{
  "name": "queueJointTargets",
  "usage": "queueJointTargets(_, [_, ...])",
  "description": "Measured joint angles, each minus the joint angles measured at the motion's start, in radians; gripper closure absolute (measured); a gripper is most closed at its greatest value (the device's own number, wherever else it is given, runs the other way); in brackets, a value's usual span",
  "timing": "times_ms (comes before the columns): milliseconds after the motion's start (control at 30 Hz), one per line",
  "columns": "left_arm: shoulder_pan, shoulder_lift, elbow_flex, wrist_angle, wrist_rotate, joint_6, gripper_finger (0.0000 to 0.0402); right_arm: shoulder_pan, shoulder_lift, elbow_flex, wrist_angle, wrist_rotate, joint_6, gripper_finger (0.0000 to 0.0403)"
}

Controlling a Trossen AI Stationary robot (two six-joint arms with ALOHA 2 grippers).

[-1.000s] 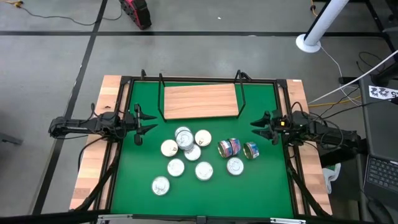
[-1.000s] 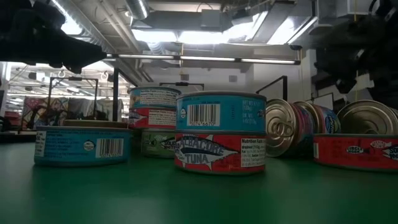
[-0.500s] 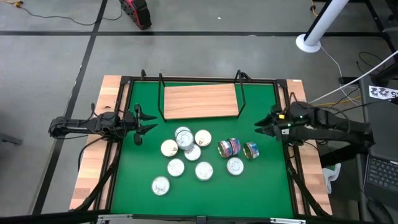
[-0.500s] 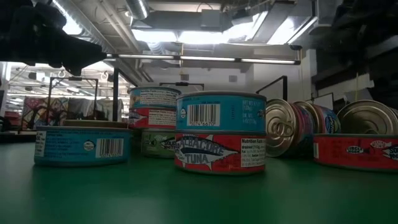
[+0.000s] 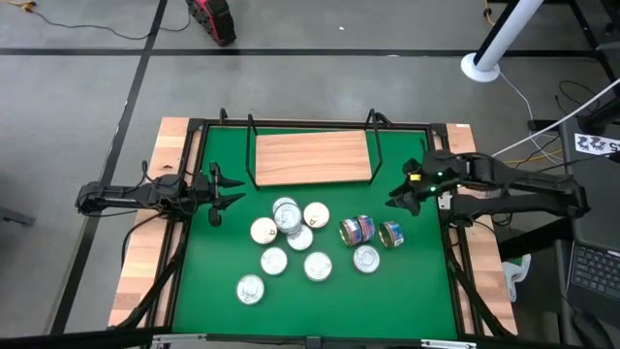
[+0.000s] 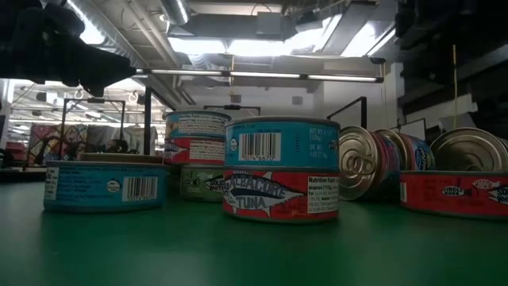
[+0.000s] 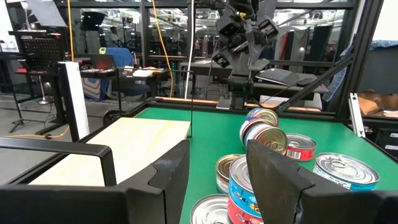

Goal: Stack canned seafood by type on shelf
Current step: Put the blue-pink tuna can on the shelf

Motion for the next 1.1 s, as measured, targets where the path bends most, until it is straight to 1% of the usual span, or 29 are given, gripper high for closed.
queueJointTargets(100, [0.000,0.000,0.000,0.000,0.000,0.000,0.0247,0.000,0.044,0.000,-0.022,-0.003,0.093,0.0173])
queueJointTargets(167, [0.000,0.000,0.000,0.000,0.000,0.000,0.0247,0.000,0.078,0.000,-0.043,-0.030,0.139,0.0173])
queueJointTargets(267, [0.000,0.000,0.000,0.000,0.000,0.000,0.0247,0.000,0.137,0.000,-0.094,-0.101,0.144,0.0173])
queueJointTargets(333, [0.000,0.000,0.000,0.000,0.000,0.002,0.0247,0.000,0.175,0.000,-0.123,-0.123,0.145,0.0173])
queueJointTargets(600, [0.000,0.000,0.000,0.000,0.000,0.006,0.0247,0.000,0.307,0.000,-0.199,-0.123,0.144,0.0173])
queueJointTargets(767, [0.000,0.000,0.000,0.000,0.000,0.006,0.0247,0.000,0.349,0.000,-0.258,-0.123,0.144,0.0173])
queueJointTargets(967, [0.000,0.000,0.000,0.000,0.000,0.006,0.0247,0.000,0.359,0.000,-0.254,-0.124,0.144,0.0173])
queueJointTargets(1100, [0.000,0.000,0.000,0.000,0.000,0.006,0.0247,0.000,0.359,0.000,-0.253,-0.168,0.143,0.0173])
